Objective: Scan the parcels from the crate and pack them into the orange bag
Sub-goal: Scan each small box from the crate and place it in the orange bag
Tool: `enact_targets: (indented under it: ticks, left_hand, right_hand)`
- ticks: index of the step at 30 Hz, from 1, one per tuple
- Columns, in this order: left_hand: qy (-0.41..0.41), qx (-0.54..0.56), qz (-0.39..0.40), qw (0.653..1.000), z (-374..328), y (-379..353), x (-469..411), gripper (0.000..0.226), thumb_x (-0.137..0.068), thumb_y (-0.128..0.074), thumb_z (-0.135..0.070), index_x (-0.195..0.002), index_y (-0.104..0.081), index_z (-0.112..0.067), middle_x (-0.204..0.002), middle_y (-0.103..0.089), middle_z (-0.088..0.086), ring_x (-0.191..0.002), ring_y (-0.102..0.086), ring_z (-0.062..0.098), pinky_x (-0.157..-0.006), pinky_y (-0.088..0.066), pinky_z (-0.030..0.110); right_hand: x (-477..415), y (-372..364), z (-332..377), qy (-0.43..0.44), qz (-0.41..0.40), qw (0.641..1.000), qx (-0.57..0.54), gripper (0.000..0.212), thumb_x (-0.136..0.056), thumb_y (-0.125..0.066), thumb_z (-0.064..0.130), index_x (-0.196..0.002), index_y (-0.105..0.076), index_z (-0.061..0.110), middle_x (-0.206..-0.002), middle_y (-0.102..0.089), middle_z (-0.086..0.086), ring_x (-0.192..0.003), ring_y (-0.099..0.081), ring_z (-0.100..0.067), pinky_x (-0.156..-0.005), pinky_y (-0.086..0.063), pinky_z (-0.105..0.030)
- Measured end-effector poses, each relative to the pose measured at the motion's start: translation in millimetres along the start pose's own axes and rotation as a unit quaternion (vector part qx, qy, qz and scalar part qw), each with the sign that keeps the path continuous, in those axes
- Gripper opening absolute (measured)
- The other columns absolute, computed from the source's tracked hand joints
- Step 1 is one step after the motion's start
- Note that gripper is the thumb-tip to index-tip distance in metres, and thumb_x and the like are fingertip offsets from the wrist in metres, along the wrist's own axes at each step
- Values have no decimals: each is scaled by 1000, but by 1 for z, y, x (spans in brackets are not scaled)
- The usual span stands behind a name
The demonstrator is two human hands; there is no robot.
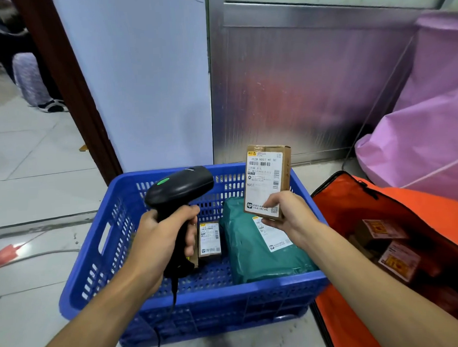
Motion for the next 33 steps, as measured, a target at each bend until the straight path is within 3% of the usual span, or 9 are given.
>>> enact_targets:
  ticks: [14,33]
  left_hand:
    - [3,-24,25,999,0,-3,2,28,-95,-66,-16,-72,-56,-5,-56,-46,12,-44,-40,24,-56,-36,36]
    - [0,-29,30,999,-2,-3,2,30,-95,-67,-18,-70,-55,-7,-54,-45,10,-44,-40,23,-55,-37,37]
  right_hand:
    - [1,-4,-2,0,14,999,36,44,-82,-58,-1,-120,-65,20,-117,-74,-2,-109,-71,-28,-73,-62,-34]
    - [-1,-6,-7,1,6,999,42,48,-81,-60,-1,-125,-61,17,-118,-74,-2,-109,-70,-26,-74,-61,-36]
Point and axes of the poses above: each hand's wrist, its own x-axis away from the middle knuckle, its own y-axis out of the back of the hand, z = x × y, the point moved 2 cm from there along -x, towards the middle knuckle
